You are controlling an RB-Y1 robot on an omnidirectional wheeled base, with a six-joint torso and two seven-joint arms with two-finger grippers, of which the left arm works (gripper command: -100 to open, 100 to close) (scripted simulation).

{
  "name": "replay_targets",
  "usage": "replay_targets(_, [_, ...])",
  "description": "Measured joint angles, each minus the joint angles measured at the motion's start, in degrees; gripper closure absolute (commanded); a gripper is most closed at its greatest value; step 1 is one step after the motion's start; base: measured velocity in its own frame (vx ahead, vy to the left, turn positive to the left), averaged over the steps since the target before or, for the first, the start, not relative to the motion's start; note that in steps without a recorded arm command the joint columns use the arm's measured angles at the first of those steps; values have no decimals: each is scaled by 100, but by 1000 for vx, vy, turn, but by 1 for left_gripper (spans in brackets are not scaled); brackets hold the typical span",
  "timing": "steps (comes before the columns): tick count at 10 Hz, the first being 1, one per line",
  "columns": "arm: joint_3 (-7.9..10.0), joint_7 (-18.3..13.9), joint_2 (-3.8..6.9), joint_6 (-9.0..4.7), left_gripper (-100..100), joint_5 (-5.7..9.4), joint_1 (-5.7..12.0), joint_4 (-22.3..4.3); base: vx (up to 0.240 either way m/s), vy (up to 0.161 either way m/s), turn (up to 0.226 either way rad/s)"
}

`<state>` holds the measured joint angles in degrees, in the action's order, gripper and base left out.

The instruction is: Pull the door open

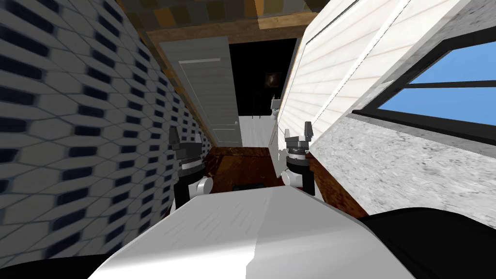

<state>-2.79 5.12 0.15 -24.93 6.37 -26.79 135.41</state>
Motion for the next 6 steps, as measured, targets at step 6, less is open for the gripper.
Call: replay_targets(6, [145,377,202,-268,-100,-380,171,-689,181,-33,26])
